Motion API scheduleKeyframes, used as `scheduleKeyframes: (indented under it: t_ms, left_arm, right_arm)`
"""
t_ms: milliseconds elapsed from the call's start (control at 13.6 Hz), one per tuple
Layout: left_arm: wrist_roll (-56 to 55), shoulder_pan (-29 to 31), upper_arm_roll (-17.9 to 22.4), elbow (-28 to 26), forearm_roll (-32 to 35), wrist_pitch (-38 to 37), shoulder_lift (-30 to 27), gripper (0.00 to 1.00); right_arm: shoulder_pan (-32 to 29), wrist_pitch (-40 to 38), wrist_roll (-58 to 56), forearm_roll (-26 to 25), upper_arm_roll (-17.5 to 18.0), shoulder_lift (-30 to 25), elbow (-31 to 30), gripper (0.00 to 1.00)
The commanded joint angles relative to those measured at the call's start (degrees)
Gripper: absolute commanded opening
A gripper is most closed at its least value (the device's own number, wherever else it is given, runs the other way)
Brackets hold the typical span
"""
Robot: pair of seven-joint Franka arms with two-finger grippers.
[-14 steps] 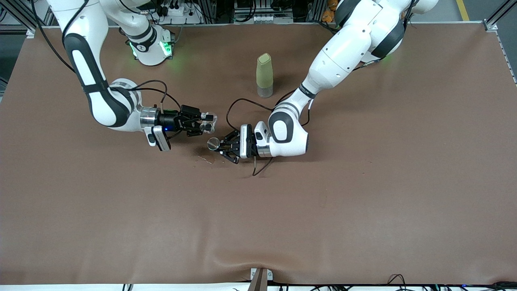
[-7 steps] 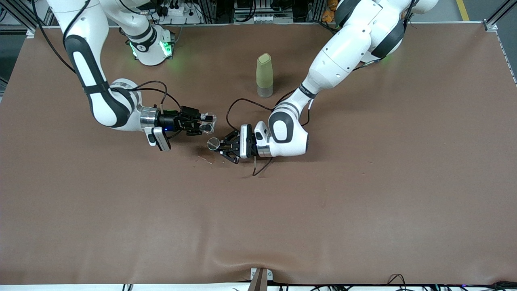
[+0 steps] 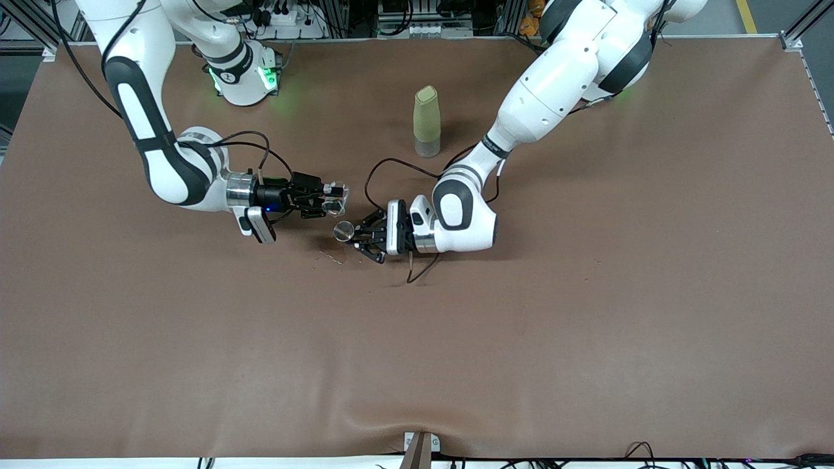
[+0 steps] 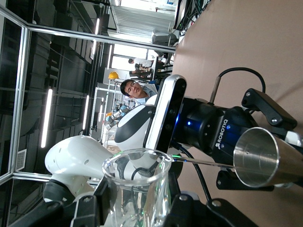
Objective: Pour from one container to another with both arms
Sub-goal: 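Pour liquid from the beaker into the jigger with the right gripper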
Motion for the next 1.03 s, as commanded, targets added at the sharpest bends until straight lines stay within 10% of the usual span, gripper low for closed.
scheduleKeyframes:
  t_ms: [0,959]
  left_arm:
    - [1.4,-0.9,0.44,1.45,-1.95,0.72,0.83,0.0]
    - [1.31,-0.99,0.44,1.45,-2.04,0.72,0.83,0.0]
  right_arm:
    - [0.41,0.15,1.49,2.18,0.17,-0.3,-0.11,0.2]
    - [0.59,0.07,5.18,2.36,0.17,0.49,-0.19,0.2]
